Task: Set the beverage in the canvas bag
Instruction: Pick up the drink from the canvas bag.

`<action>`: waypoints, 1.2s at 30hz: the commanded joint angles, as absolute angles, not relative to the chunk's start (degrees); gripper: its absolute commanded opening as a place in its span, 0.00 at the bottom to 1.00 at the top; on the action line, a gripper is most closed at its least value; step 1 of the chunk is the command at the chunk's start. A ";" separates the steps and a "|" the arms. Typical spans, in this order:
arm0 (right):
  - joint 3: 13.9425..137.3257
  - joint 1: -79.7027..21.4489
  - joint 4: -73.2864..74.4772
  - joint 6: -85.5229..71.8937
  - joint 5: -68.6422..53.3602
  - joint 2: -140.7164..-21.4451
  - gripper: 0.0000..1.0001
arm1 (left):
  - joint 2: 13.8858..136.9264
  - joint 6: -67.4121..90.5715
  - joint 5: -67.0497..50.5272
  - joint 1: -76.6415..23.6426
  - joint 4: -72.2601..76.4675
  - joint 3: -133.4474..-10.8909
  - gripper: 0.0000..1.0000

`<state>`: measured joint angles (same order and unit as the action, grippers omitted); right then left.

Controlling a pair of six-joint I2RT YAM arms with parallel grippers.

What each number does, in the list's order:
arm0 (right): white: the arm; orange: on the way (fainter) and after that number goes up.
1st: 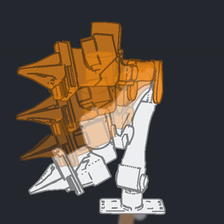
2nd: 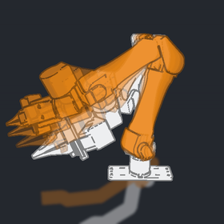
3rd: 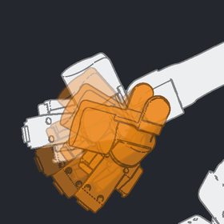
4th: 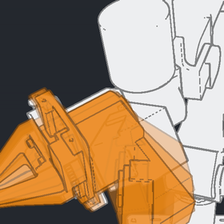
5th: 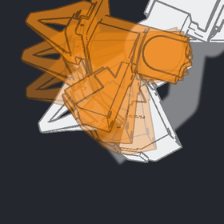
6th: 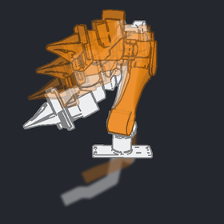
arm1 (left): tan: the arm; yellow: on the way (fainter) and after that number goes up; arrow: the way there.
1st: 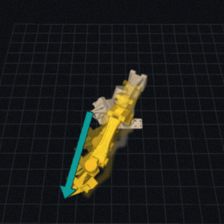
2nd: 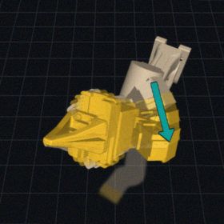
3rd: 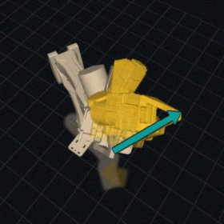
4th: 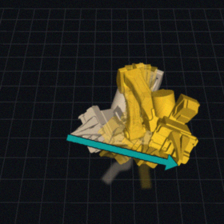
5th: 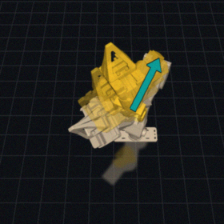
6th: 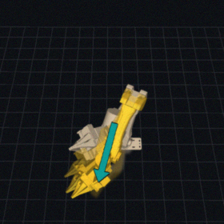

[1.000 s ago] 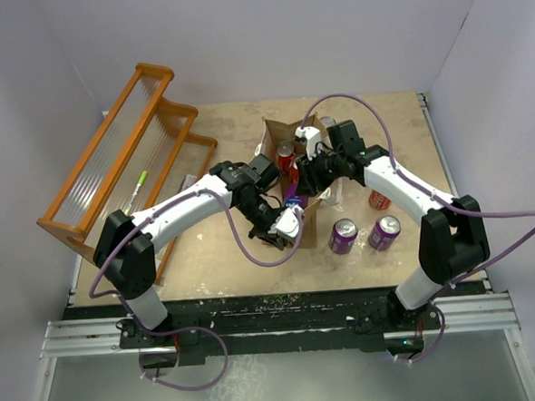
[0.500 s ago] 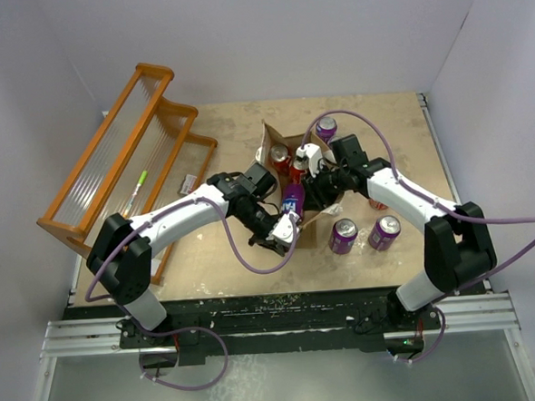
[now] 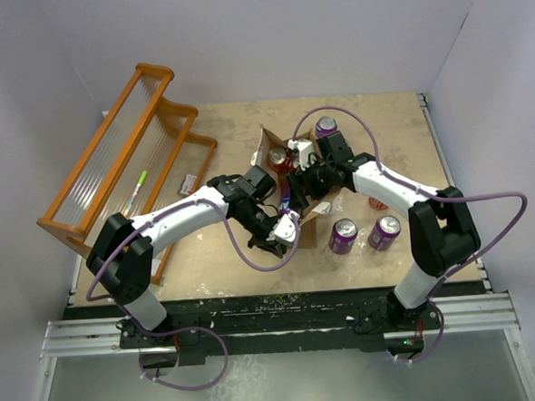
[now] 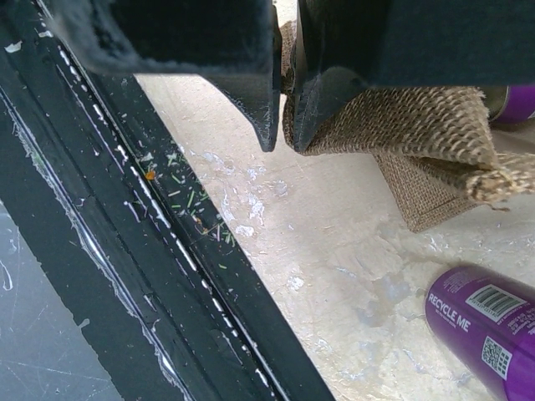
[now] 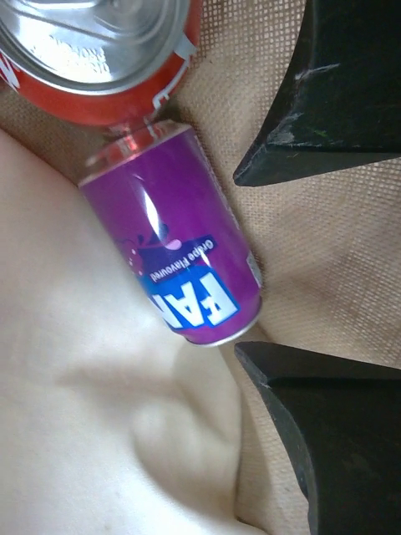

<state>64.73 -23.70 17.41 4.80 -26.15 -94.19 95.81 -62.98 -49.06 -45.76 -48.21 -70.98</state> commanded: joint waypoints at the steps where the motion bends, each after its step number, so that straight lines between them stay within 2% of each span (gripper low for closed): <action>1: 68.30 -25.29 17.50 -2.26 -18.36 -96.65 0.78 | 97.58 -60.39 -43.15 -44.60 -48.27 -70.93 0.01; 16: 68.88 -32.13 18.18 -8.44 -5.57 -102.31 0.84 | 97.21 -53.65 -39.88 -41.14 -40.47 -79.79 0.01; 25: 69.61 -34.51 16.99 -11.98 -0.82 -108.67 0.86 | 96.31 -52.38 -38.51 -41.19 -39.42 -80.21 0.00; 32: 69.48 -35.50 14.91 -12.59 -1.30 -115.27 0.86 | 94.67 -49.92 -37.72 -41.21 -38.74 -78.53 0.00; 36: 69.71 -35.50 13.33 -12.28 -4.16 -115.32 0.81 | 93.54 -48.35 -37.58 -41.20 -38.48 -77.48 0.01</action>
<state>72.07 -34.65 12.25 -12.12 0.30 -109.60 95.83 -48.69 -41.17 -42.17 -44.05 -78.26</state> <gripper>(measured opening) 0.843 0.058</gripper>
